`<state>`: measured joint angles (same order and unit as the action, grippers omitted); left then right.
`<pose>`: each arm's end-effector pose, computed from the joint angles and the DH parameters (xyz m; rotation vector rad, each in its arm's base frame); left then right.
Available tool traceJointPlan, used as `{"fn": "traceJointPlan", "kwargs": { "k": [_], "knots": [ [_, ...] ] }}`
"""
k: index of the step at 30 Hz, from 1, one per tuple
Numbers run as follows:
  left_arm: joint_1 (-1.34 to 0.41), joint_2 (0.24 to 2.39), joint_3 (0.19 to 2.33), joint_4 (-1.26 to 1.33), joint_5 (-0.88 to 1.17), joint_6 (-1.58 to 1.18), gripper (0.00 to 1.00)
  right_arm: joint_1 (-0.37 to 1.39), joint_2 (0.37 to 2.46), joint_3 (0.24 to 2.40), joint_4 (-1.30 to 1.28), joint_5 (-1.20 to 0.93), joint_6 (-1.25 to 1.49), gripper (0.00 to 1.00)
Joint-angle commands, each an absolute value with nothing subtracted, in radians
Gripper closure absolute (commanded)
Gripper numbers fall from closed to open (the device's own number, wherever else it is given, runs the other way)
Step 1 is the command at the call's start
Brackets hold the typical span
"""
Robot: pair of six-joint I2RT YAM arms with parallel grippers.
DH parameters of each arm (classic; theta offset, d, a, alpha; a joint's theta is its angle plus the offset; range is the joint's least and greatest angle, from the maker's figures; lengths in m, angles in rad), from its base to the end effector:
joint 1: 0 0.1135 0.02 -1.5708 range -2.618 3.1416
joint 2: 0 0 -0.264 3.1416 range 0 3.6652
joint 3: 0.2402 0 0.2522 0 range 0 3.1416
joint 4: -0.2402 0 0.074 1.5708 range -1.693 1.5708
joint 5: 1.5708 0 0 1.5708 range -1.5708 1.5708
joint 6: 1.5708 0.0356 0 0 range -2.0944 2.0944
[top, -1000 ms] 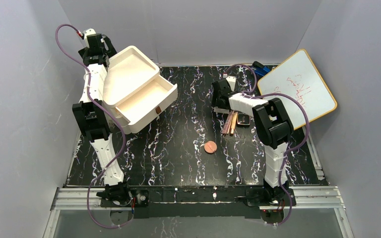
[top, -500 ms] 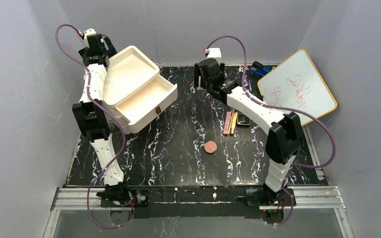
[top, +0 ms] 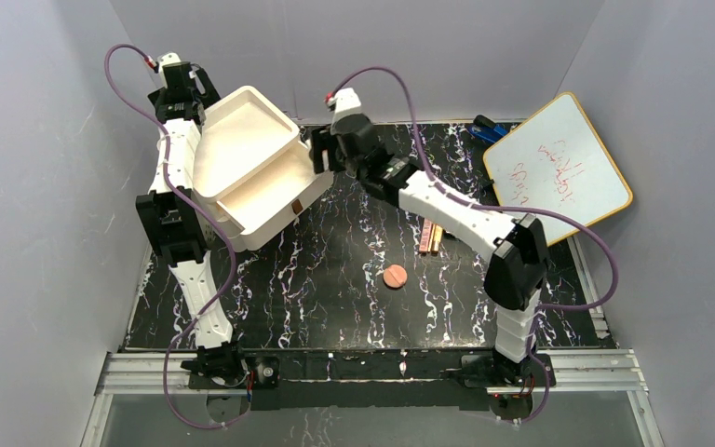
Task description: Organize the makeup
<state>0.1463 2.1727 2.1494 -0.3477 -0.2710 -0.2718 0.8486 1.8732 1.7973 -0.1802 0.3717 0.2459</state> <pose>0.5098 0.0848 0.3461 -0.5746 1.8443 0.1792 0.3079 0.3299 0.3796 -0.2867 1.8082 0.4368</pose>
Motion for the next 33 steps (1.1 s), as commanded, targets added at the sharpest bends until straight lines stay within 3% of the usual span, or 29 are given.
{"fn": "traceJointPlan", "kwargs": {
  "k": [1,14,27,29,30,33],
  "knots": [
    [0.137,2.181,2.196,-0.371,-0.259,-0.272,0.02,0.926,1.885,1.818,-0.067,0.34,0.199,0.95],
    [0.126,2.186,2.211,-0.377,-0.249,-0.273,0.02,0.997,1.906,1.804,0.074,0.325,0.141,0.95],
    [0.124,2.181,2.209,-0.379,-0.254,-0.267,0.02,1.003,1.946,1.651,0.27,0.303,0.083,0.95],
    [0.123,2.181,2.21,-0.378,-0.255,-0.267,0.02,1.002,1.942,1.629,0.282,0.3,0.081,0.91],
    [0.123,2.181,2.209,-0.378,-0.255,-0.267,0.02,1.003,1.94,1.622,0.283,0.297,0.076,0.83],
    [0.123,2.182,2.21,-0.38,-0.252,-0.267,0.01,1.003,1.934,1.613,0.277,0.299,0.064,0.5]
  ]
}}
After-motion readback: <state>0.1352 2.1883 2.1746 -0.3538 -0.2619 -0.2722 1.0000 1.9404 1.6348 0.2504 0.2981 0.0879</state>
